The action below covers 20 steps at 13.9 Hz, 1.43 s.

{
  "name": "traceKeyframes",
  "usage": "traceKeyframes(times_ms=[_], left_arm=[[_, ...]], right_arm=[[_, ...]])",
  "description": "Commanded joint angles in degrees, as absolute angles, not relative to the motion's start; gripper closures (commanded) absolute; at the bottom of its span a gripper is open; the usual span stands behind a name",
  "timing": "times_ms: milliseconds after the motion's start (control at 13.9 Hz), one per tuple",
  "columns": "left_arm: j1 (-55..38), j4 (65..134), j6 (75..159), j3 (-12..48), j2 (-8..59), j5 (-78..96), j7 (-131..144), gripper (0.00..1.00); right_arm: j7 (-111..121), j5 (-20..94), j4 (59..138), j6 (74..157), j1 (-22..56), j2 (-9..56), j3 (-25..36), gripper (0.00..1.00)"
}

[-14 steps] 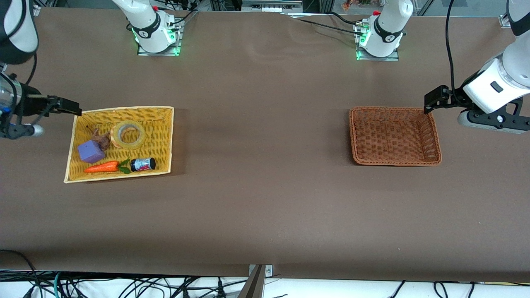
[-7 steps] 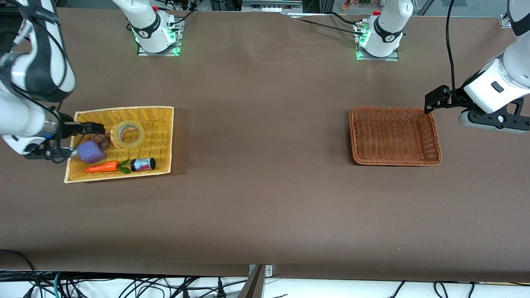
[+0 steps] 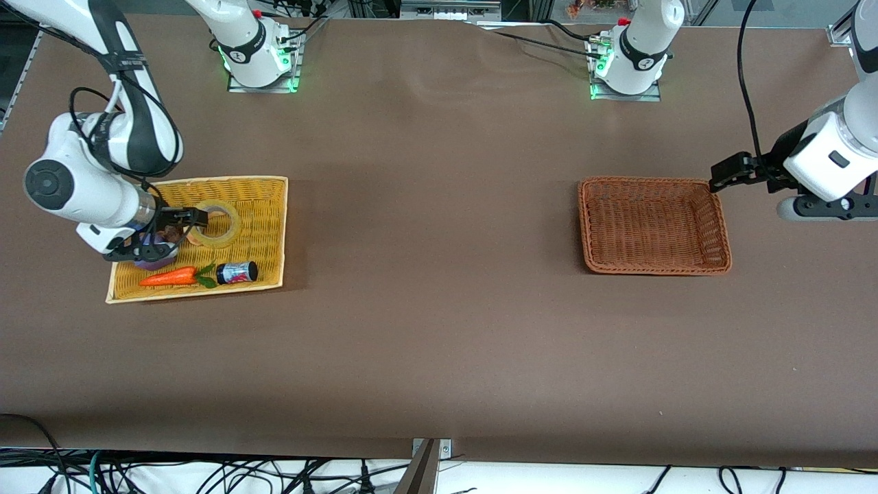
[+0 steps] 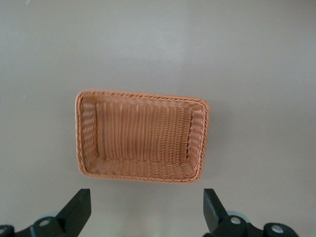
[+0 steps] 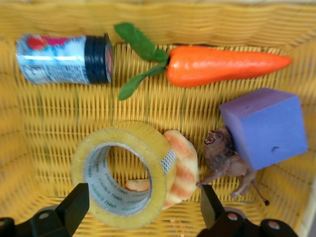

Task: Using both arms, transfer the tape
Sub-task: 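Reach the right gripper down over the clear tape roll in the yellow basket, then close the right gripper on the tape roll's rim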

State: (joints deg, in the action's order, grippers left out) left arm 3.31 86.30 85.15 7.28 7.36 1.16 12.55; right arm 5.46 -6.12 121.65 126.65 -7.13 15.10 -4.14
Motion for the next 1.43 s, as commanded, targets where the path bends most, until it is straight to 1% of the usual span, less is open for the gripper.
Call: traceKeyframes(times_ms=[0, 143, 359, 502, 789, 1076, 1148, 1291, 1363], left_arm=[[3.43, 88.42, 84.90, 9.75, 5.89, -3.31, 19.51, 0.00], [4.21, 88.51, 84.81, 10.02, 5.98, -3.96, 15.06, 0.00], [7.03, 88.51, 84.90, 9.93, 5.98, -1.95, 0.46, 0.00], [7.47, 88.24, 85.25, 9.93, 5.98, 0.52, 0.53, 0.00], [7.38, 87.98, 85.34, 9.93, 5.98, 0.88, 0.53, 0.00], [7.38, 87.80, 85.34, 10.02, 6.06, 0.88, 0.53, 0.00], [7.38, 87.80, 85.34, 10.02, 6.06, 0.88, 0.53, 0.00], [7.38, 87.80, 85.34, 10.02, 6.06, 0.88, 0.53, 0.00], [7.30, 87.72, 85.34, 10.11, 6.06, 0.88, 0.53, 0.00]], right_arm=[[6.24, -7.21, 126.20, 131.12, -7.21, 13.09, -4.39, 0.00], [6.24, -8.25, 127.26, 133.41, -7.21, 13.45, -4.31, 0.00], [7.20, -9.05, 127.79, 134.30, -7.21, 14.06, -4.39, 0.00], [8.52, -9.05, 127.88, 134.47, -7.29, 14.59, -4.31, 0.00], [10.10, -9.05, 129.11, 137.72, -7.56, 15.64, -3.87, 0.00], [13.44, -9.05, 129.11, 140.01, -7.73, 17.14, -2.03, 0.00], [13.62, -9.05, 129.11, 140.10, -7.73, 17.31, -1.85, 0.06], [13.71, -9.05, 129.11, 140.01, -7.73, 17.23, -1.85, 0.59], [13.71, -9.05, 129.11, 139.92, -7.73, 17.23, -1.85, 0.75]])
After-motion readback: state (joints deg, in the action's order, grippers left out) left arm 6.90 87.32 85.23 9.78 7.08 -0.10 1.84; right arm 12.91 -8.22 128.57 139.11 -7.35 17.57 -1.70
